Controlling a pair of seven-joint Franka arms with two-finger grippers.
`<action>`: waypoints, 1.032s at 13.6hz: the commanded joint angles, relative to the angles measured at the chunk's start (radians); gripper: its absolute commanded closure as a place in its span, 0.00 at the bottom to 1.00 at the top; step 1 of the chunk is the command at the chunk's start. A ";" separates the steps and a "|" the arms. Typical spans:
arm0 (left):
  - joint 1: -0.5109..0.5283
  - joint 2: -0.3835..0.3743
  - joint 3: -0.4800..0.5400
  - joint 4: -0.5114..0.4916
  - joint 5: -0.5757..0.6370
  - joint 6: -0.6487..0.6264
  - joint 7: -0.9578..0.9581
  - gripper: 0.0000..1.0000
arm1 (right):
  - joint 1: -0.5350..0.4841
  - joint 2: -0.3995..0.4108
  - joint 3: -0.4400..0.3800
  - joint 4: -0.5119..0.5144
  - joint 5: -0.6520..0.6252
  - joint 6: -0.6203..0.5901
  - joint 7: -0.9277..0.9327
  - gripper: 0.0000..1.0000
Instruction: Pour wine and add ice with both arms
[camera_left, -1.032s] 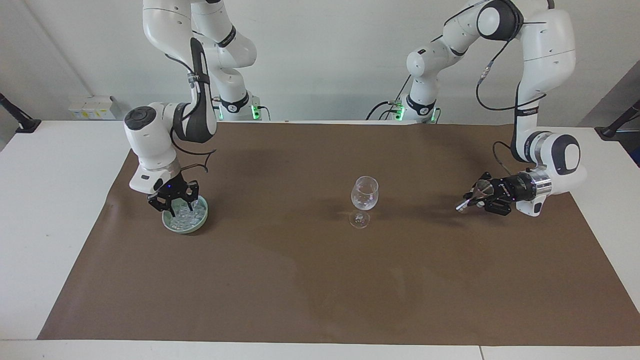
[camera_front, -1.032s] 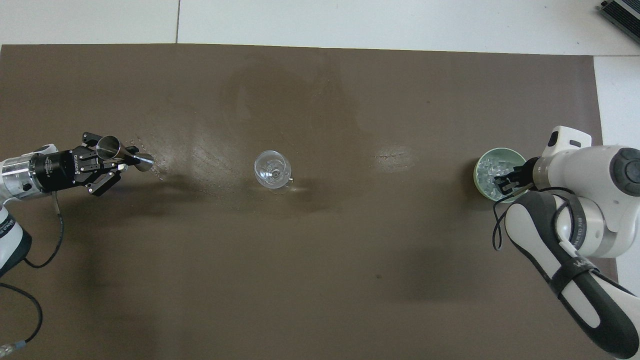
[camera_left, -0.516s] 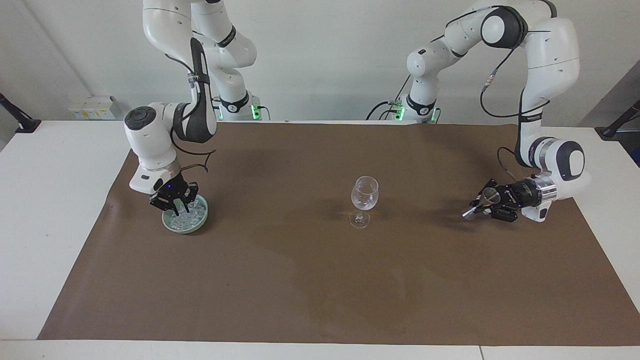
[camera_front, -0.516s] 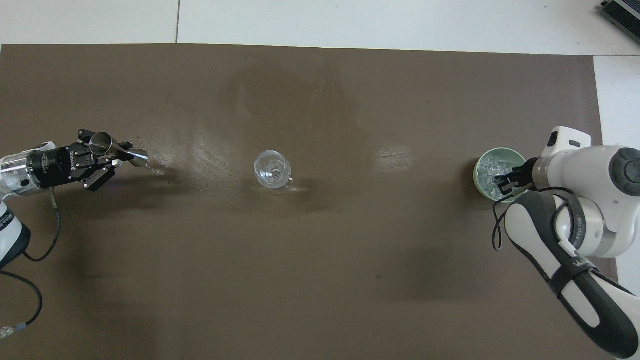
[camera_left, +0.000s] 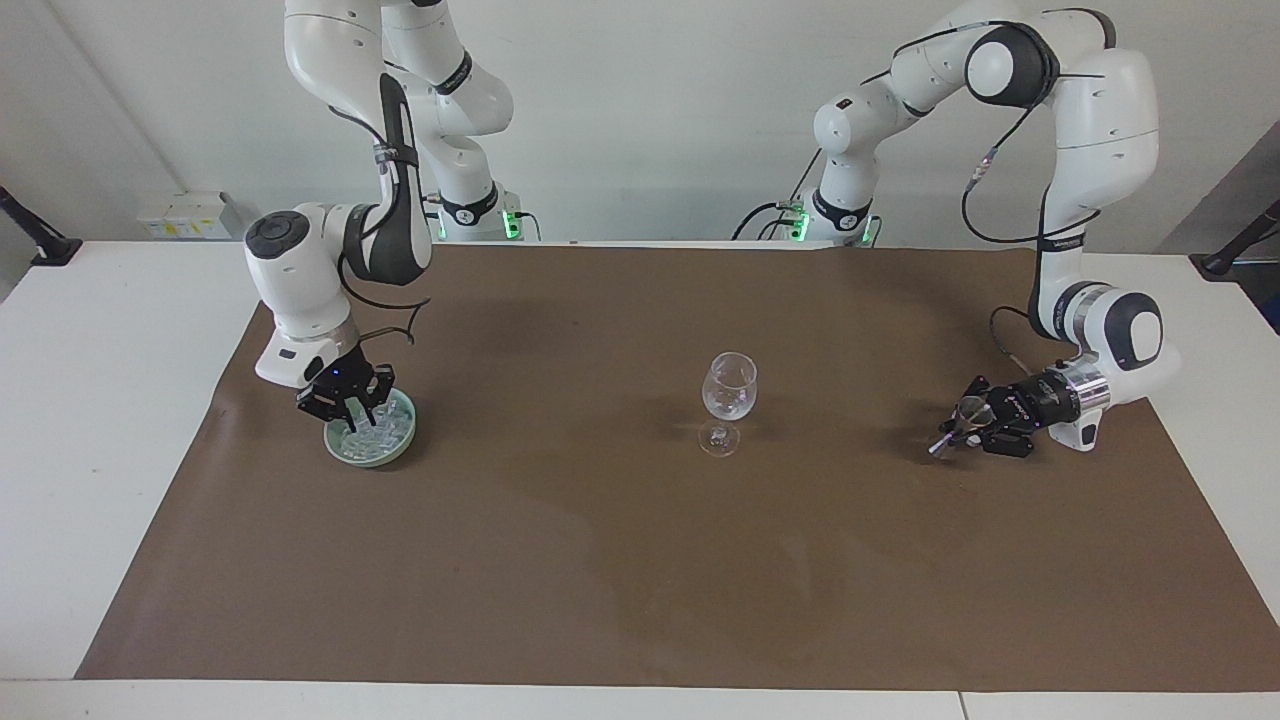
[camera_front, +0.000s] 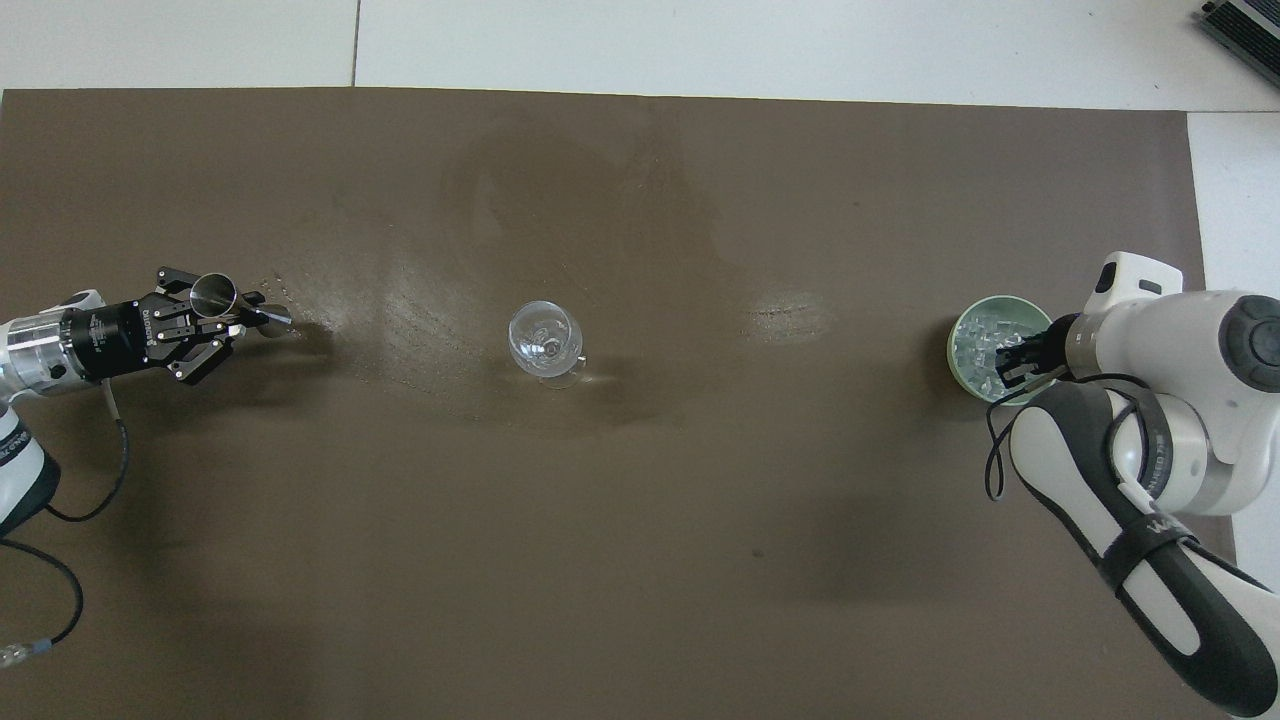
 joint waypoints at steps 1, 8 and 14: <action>0.013 0.030 -0.010 0.015 0.011 0.013 0.015 1.00 | -0.005 -0.022 0.005 0.073 0.004 -0.129 0.060 1.00; 0.016 0.034 -0.010 0.011 0.013 0.022 0.015 1.00 | 0.007 -0.065 0.069 0.215 0.004 -0.373 0.280 1.00; 0.026 0.034 -0.010 0.011 0.024 0.016 0.013 0.75 | 0.011 -0.068 0.127 0.220 0.004 -0.383 0.363 1.00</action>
